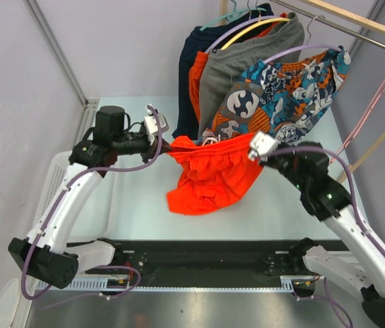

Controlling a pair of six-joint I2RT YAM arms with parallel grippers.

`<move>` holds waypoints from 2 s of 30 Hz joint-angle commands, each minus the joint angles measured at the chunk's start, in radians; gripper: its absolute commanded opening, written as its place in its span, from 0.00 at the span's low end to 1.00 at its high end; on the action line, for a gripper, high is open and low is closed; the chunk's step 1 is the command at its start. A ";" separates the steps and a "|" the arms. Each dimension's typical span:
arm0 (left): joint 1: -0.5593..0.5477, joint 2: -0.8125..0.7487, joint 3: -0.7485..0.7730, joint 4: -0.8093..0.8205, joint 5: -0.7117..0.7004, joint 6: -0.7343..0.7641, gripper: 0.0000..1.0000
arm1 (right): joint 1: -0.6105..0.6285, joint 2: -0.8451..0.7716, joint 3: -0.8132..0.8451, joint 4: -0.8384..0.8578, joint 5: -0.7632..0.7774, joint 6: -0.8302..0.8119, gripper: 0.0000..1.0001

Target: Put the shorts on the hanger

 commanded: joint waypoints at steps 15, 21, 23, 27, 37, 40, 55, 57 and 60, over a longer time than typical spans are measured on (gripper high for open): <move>-0.454 0.164 0.735 -0.158 0.240 -0.166 0.00 | 0.119 0.584 0.524 0.655 -0.365 0.533 0.00; -0.501 0.173 0.571 -0.314 0.110 -0.099 0.86 | 0.097 0.580 0.489 0.229 -0.436 0.599 0.86; -0.390 0.068 0.406 -0.292 0.165 -0.079 0.86 | -0.036 0.558 0.443 0.068 -0.458 0.575 1.00; -0.112 -0.100 0.094 -0.210 0.236 -0.110 0.88 | -0.247 0.506 0.389 -0.208 -0.544 0.333 1.00; -0.012 0.041 -0.149 -0.183 -0.019 0.191 0.80 | -0.135 0.507 0.340 -0.761 -0.509 0.140 0.97; -0.010 0.156 -0.132 -0.184 -0.013 0.203 0.79 | -0.149 0.558 0.303 -0.747 -0.489 0.151 0.96; -0.049 0.503 -0.104 -0.233 0.053 0.260 0.80 | -0.091 0.763 0.116 -0.620 -0.549 0.030 0.87; -0.059 0.517 -0.112 -0.261 0.062 0.294 0.79 | -0.089 0.782 0.108 -0.592 -0.561 0.028 0.84; -0.067 0.511 -0.139 -0.264 0.061 0.301 0.77 | -0.078 0.807 0.093 -0.542 -0.567 0.028 0.80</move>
